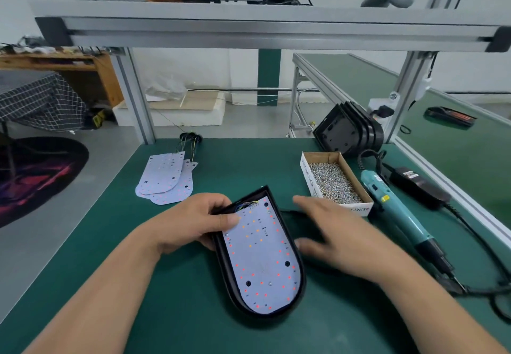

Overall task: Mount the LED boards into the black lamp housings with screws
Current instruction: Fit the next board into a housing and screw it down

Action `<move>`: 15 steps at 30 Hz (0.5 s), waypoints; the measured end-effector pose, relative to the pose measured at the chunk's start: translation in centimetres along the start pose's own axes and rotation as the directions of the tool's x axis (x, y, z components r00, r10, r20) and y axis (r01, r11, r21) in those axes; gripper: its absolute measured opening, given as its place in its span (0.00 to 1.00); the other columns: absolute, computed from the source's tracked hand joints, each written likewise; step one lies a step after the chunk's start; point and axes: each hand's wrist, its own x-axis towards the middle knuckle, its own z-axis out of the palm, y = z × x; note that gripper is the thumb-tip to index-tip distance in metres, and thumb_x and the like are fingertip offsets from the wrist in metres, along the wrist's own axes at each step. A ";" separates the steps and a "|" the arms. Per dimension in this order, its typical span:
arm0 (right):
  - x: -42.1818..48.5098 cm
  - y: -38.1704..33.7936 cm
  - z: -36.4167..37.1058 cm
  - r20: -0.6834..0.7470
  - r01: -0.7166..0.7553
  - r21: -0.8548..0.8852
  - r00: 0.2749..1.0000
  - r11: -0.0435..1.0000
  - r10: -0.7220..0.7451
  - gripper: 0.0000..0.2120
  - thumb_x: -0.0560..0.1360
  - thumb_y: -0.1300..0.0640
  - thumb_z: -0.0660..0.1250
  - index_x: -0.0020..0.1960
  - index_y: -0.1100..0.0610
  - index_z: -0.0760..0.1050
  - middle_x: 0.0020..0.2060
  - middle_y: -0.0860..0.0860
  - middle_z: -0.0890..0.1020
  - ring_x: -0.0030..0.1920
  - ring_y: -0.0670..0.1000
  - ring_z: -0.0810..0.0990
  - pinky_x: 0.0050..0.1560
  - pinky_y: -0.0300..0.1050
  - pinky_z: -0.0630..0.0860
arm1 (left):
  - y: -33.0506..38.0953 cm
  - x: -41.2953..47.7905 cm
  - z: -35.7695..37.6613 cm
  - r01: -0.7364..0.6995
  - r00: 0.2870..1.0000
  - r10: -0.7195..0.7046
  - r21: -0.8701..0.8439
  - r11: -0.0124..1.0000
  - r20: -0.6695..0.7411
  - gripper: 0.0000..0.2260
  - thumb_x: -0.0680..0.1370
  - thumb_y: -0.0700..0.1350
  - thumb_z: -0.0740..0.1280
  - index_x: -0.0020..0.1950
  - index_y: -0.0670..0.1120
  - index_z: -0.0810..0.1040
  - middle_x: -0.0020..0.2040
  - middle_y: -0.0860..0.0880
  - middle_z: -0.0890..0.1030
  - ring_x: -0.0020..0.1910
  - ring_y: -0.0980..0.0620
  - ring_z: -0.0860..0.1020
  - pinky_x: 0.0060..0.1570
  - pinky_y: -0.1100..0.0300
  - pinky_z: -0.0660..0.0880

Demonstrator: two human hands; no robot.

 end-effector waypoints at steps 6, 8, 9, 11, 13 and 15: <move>0.4 -1.1 0.7 0.064 0.062 -0.181 0.997 0.982 -0.051 0.35 0.75 0.25 0.60 0.68 0.52 0.70 0.58 0.47 0.73 0.60 0.52 0.71 0.64 0.50 0.71 | -0.1 -0.1 -0.1 -0.011 1.000 0.010 -0.027 1.000 -0.016 0.09 0.80 0.52 0.74 0.52 0.47 0.82 0.46 0.47 0.86 0.44 0.50 0.85 0.39 0.59 0.81; 0.6 -1.5 0.5 0.080 0.035 -0.219 0.997 0.975 -0.018 0.29 0.77 0.29 0.60 0.66 0.50 0.72 0.55 0.48 0.74 0.58 0.53 0.72 0.61 0.51 0.72 | -0.1 0.0 0.0 -0.003 1.000 0.002 -0.034 0.999 -0.030 0.12 0.81 0.50 0.74 0.54 0.42 0.80 0.47 0.45 0.86 0.44 0.48 0.85 0.40 0.57 0.82; 0.8 -1.7 0.5 0.072 0.000 -0.216 0.997 0.976 0.016 0.24 0.79 0.34 0.62 0.65 0.49 0.72 0.54 0.50 0.75 0.57 0.55 0.74 0.59 0.52 0.73 | -0.1 0.1 0.1 -0.004 0.999 0.003 -0.038 0.999 -0.038 0.14 0.80 0.51 0.74 0.55 0.41 0.80 0.48 0.44 0.86 0.45 0.48 0.85 0.39 0.57 0.82; 1.1 -2.4 0.3 0.027 -0.063 -0.214 0.997 0.975 0.071 0.13 0.81 0.43 0.63 0.58 0.51 0.72 0.50 0.52 0.77 0.53 0.58 0.78 0.52 0.54 0.74 | 0.2 0.1 0.5 -0.010 0.998 0.007 -0.060 0.998 -0.057 0.17 0.78 0.52 0.74 0.56 0.39 0.79 0.48 0.44 0.86 0.45 0.47 0.85 0.39 0.56 0.82; 1.2 -3.0 -0.1 0.030 -0.121 -0.229 0.991 0.966 0.132 0.08 0.81 0.47 0.61 0.51 0.52 0.71 0.48 0.52 0.79 0.51 0.59 0.79 0.49 0.55 0.75 | 0.3 0.4 1.3 -0.020 0.997 0.012 -0.096 0.995 -0.081 0.17 0.78 0.51 0.73 0.57 0.38 0.78 0.47 0.45 0.86 0.44 0.48 0.85 0.39 0.55 0.82; 1.1 -2.9 -0.4 0.030 -0.160 -0.185 0.985 0.970 0.168 0.08 0.77 0.48 0.58 0.46 0.51 0.71 0.47 0.52 0.82 0.50 0.59 0.80 0.47 0.55 0.75 | 0.3 0.7 2.4 -0.031 0.991 0.016 -0.121 0.992 -0.129 0.13 0.82 0.47 0.72 0.57 0.37 0.77 0.46 0.45 0.84 0.44 0.48 0.83 0.40 0.52 0.83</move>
